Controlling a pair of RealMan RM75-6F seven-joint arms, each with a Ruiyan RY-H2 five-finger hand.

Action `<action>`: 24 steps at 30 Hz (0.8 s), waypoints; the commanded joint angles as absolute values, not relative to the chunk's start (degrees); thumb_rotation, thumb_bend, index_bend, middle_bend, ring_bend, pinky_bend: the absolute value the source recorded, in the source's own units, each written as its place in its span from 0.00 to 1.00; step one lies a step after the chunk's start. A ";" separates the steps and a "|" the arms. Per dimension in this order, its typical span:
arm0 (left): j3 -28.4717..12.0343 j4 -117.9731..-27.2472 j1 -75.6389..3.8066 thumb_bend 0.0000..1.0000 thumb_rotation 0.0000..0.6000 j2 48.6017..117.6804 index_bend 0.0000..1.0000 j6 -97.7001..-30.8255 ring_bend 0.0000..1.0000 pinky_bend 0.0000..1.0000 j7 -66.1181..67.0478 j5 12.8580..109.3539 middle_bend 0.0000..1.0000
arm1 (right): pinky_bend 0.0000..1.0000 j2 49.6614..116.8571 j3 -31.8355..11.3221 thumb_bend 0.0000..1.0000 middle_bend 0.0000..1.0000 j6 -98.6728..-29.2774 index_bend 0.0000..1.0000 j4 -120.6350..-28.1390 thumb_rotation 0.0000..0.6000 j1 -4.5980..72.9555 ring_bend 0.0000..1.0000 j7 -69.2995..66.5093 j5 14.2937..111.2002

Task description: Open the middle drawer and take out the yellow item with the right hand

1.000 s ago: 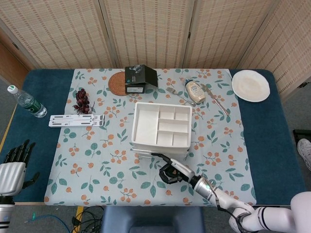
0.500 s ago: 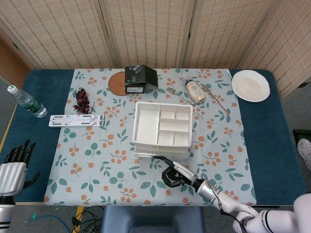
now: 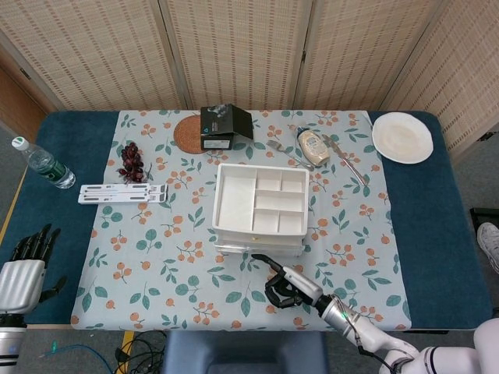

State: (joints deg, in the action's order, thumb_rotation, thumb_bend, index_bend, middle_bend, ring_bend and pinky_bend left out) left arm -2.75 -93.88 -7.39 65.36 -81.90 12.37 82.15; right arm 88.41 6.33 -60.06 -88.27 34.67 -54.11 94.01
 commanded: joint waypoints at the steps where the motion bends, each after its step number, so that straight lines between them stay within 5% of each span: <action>1: -2.78 -93.88 -7.44 0.26 1.00 65.36 0.00 -81.88 0.09 0.11 12.34 82.17 0.00 | 1.00 86.19 7.93 0.57 0.78 -59.44 0.00 -89.98 1.00 34.34 0.99 -51.38 94.63; 8: -2.80 -93.99 -7.70 0.26 1.00 65.42 0.00 -81.65 0.09 0.11 12.40 82.32 0.00 | 1.00 76.80 10.37 0.57 0.73 -60.06 0.00 -97.92 1.00 34.63 0.93 -41.06 97.67; 16: -2.81 -94.62 -8.08 0.26 1.00 65.34 0.00 -81.32 0.09 0.11 13.02 82.45 0.00 | 1.00 66.80 10.26 0.57 0.77 -65.06 0.00 -106.51 1.00 32.95 0.96 -31.12 99.54; 24: -2.84 -95.48 -8.69 0.26 1.00 65.27 0.00 -80.73 0.09 0.11 14.01 82.63 0.00 | 1.00 63.67 9.37 0.59 0.80 -66.06 0.00 -108.56 1.00 31.66 0.98 -28.97 97.98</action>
